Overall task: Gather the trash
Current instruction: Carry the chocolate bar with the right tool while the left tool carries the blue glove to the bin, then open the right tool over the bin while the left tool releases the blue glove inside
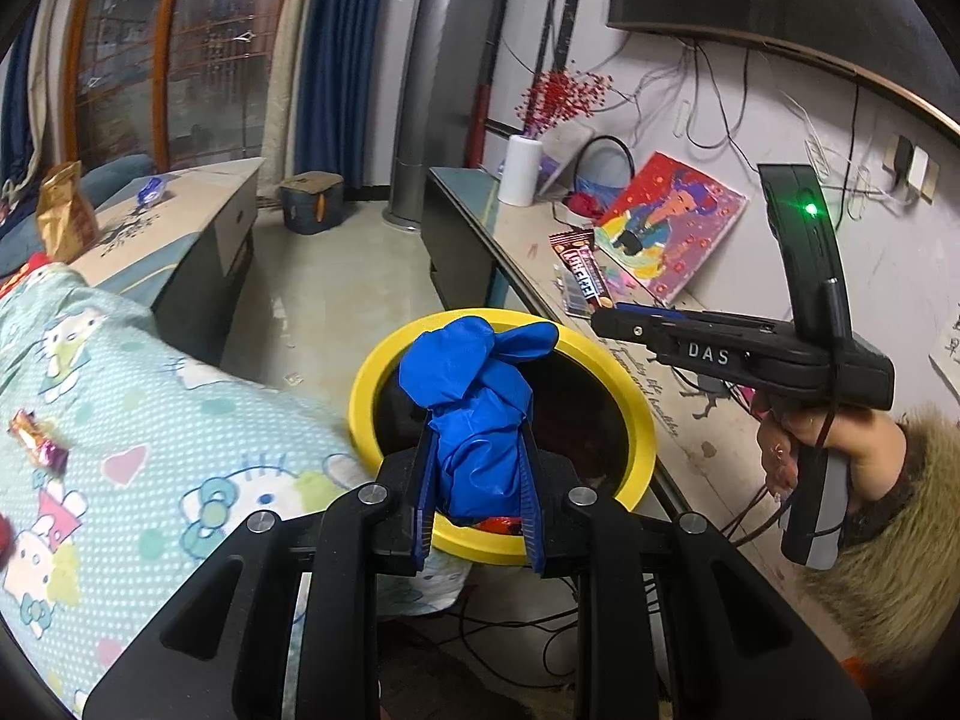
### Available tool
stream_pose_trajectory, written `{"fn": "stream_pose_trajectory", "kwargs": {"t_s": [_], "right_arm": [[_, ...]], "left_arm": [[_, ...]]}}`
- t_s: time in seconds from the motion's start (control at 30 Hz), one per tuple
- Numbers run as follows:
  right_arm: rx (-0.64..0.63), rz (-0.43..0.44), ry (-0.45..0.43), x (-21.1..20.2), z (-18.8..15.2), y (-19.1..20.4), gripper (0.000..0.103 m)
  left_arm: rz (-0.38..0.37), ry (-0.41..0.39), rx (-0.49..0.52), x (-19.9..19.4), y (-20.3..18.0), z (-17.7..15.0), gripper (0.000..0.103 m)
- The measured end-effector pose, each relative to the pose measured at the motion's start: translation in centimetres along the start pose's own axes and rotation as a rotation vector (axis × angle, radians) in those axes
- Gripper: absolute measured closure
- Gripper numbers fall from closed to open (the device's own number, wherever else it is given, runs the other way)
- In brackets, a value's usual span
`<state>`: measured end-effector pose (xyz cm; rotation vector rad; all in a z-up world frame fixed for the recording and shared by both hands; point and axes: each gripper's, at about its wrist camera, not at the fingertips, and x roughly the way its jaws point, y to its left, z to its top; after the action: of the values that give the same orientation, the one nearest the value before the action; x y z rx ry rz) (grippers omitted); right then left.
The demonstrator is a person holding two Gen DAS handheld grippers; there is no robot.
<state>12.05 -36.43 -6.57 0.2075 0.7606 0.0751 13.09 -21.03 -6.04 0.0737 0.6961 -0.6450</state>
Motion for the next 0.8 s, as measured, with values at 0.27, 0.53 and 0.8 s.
{"fn": "stream_pose_trajectory", "kwargs": {"t_s": [0.27,0.53,0.8], "right_arm": [[0.022,-0.012,0.034,0.7,-0.5,-1.6,0.089],[0.036,-0.010,0.068,1.5,-0.9,-2.6,0.088],[0.040,-0.009,0.090,1.9,-1.3,-3.1,0.088]], "left_arm": [[-0.022,0.033,0.032,2.5,-1.2,0.1,0.081],[-0.026,0.065,0.039,4.3,-1.4,-0.2,0.080],[-0.030,0.093,0.068,6.4,-1.9,-0.3,0.079]]}}
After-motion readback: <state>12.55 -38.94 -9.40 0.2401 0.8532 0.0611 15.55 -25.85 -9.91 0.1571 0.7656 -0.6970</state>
